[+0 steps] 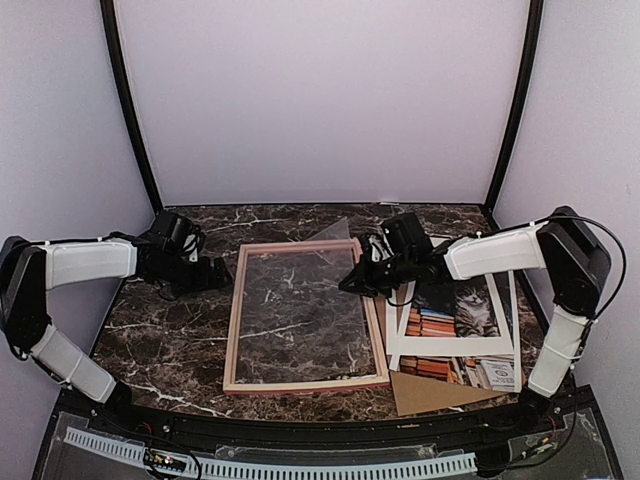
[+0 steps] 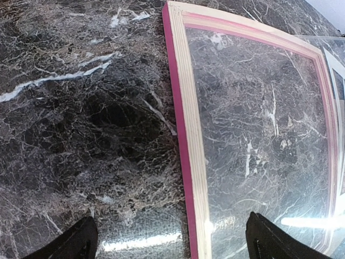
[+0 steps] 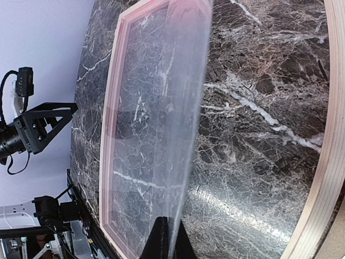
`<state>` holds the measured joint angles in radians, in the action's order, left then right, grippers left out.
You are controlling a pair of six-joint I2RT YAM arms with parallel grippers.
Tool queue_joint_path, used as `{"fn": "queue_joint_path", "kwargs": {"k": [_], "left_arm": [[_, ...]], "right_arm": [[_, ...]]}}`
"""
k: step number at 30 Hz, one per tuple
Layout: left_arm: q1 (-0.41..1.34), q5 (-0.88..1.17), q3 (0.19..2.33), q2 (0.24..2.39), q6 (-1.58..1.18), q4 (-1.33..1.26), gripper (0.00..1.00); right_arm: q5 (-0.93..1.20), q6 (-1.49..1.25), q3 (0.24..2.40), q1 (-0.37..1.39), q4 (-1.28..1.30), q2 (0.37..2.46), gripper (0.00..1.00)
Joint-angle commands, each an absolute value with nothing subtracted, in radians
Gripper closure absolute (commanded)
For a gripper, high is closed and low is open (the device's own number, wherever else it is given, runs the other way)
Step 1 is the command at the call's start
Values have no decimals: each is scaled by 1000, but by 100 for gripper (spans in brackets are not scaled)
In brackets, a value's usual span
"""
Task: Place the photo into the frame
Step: Place the glass panel at the frame body.
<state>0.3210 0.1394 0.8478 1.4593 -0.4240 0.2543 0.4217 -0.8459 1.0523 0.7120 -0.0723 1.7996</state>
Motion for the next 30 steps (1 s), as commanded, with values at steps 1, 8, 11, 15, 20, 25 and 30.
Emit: {"fn": "queue_joint_path", "kwargs": {"k": [1,8,11,15,20,25,30], "left_arm": [[330,149,840,1465,-431,239,1],[333,149,834,1463,-430,239,1],[333,146,833,1463,-428,240,1],[334,145,834,1461,-426,244,1],[334,142,835,1458,-426,250,1],[335,137,834,1454,-424,253,1],[336,136,833,1460,-422,252,1]], "right_arm": [[414,-801,1096,707,-56,1812,100],[407,-762,1121,703,-6,1813,100],[405,-741,1136,698,27,1812,100],[412,-725,1150,696,45,1817,100],[416,-714,1162,695,54,1828,100],[424,-722,1166,695,43,1836,100],[435,-752,1149,696,8,1836,100]]}}
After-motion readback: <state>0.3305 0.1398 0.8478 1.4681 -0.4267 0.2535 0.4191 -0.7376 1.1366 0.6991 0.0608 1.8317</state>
